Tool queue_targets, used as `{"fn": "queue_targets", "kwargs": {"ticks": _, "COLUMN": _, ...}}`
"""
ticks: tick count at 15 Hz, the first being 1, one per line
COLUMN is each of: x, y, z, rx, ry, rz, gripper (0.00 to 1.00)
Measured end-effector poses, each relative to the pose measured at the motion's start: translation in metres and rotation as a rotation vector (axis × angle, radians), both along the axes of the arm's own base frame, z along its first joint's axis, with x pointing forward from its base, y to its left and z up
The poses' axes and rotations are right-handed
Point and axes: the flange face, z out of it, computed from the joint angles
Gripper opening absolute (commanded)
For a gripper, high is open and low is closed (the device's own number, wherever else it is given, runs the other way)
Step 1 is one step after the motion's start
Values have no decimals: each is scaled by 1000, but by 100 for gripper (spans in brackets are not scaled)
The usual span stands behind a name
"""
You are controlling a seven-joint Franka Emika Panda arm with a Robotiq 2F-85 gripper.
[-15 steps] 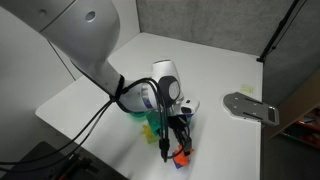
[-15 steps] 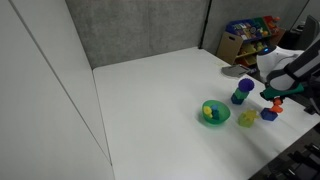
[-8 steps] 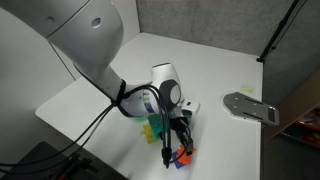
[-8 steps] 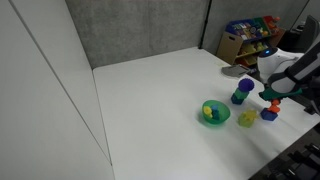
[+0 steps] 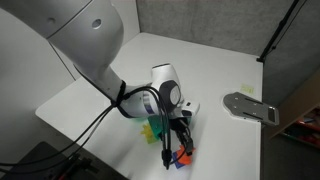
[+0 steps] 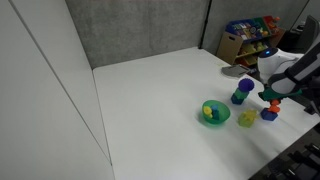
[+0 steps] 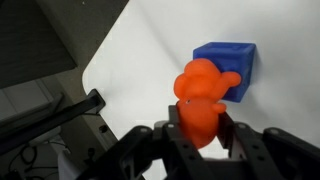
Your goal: Pick up the orange toy from the green bowl and put it on the blue block
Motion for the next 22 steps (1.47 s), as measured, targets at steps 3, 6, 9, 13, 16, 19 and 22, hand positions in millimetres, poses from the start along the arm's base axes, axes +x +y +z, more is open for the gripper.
{"fn": "queue_targets", "kwargs": {"ticks": 3, "x": -5, "y": 2, "z": -3, "rx": 5, "ry": 7, "rz": 1, "gripper": 97}}
{"fn": "queue_targets", "kwargs": {"ticks": 6, "x": -11, "y": 5, "z": -7, "rx": 11, "ry": 16, "rz": 3, "gripper": 100}}
{"fn": "queue_targets", "kwargs": {"ticks": 9, "x": -15, "y": 9, "z": -6, "rx": 18, "ry": 23, "rz": 5, "gripper": 100}}
{"fn": "queue_targets", "kwargs": {"ticks": 13, "x": -19, "y": 12, "z": 4, "rx": 42, "ry": 27, "rz": 28, "gripper": 100}}
{"fn": "queue_targets", "kwargs": {"ticks": 16, "x": -19, "y": 14, "z": 19, "rx": 63, "ry": 19, "rz": 55, "gripper": 100}}
{"fn": "queue_targets", "kwargs": {"ticks": 19, "x": -16, "y": 19, "z": 34, "rx": 88, "ry": 11, "rz": 93, "gripper": 100}}
{"fn": "queue_targets", "kwargs": {"ticks": 22, "x": -11, "y": 28, "z": 49, "rx": 133, "ry": 19, "rz": 146, "gripper": 100}}
